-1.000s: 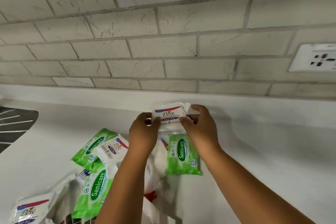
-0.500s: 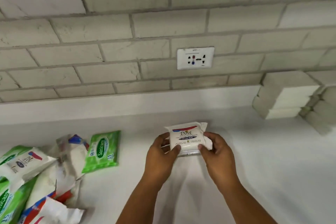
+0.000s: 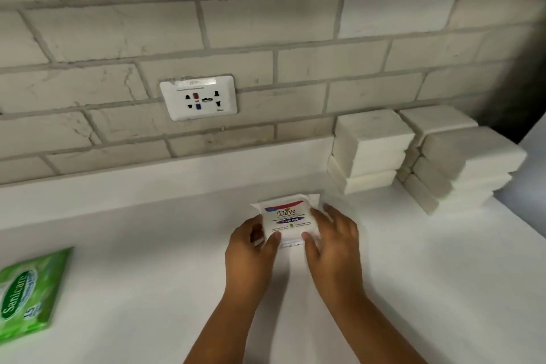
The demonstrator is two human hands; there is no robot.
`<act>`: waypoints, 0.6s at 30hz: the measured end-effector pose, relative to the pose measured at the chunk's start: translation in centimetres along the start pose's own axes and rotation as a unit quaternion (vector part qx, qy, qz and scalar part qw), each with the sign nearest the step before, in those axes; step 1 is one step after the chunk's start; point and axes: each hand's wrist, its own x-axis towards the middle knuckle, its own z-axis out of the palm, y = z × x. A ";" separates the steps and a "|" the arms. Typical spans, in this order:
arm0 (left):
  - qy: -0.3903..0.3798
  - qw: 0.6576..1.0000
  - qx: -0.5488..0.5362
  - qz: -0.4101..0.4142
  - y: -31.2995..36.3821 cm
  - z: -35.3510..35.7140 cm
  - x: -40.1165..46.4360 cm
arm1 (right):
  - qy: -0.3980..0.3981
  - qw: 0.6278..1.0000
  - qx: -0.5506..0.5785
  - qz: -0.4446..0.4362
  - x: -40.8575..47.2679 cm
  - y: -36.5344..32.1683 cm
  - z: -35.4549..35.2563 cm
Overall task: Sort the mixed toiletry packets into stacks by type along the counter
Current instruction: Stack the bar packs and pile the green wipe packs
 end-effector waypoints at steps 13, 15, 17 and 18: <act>0.030 0.999 0.031 0.030 1.3 5.5 6.6 | -0.010 0.993 -0.059 -0.105 6.8 3.8 3.6; 0.037 0.998 0.031 0.034 1.3 5.8 6.8 | -0.013 0.993 -0.064 -0.101 7.2 4.0 4.0; 0.047 0.997 0.043 0.051 1.4 6.0 6.7 | -0.013 0.993 -0.068 -0.100 7.3 4.1 4.3; 0.053 0.995 0.048 0.062 1.5 6.2 6.6 | -0.011 0.993 -0.068 -0.100 7.4 4.1 4.3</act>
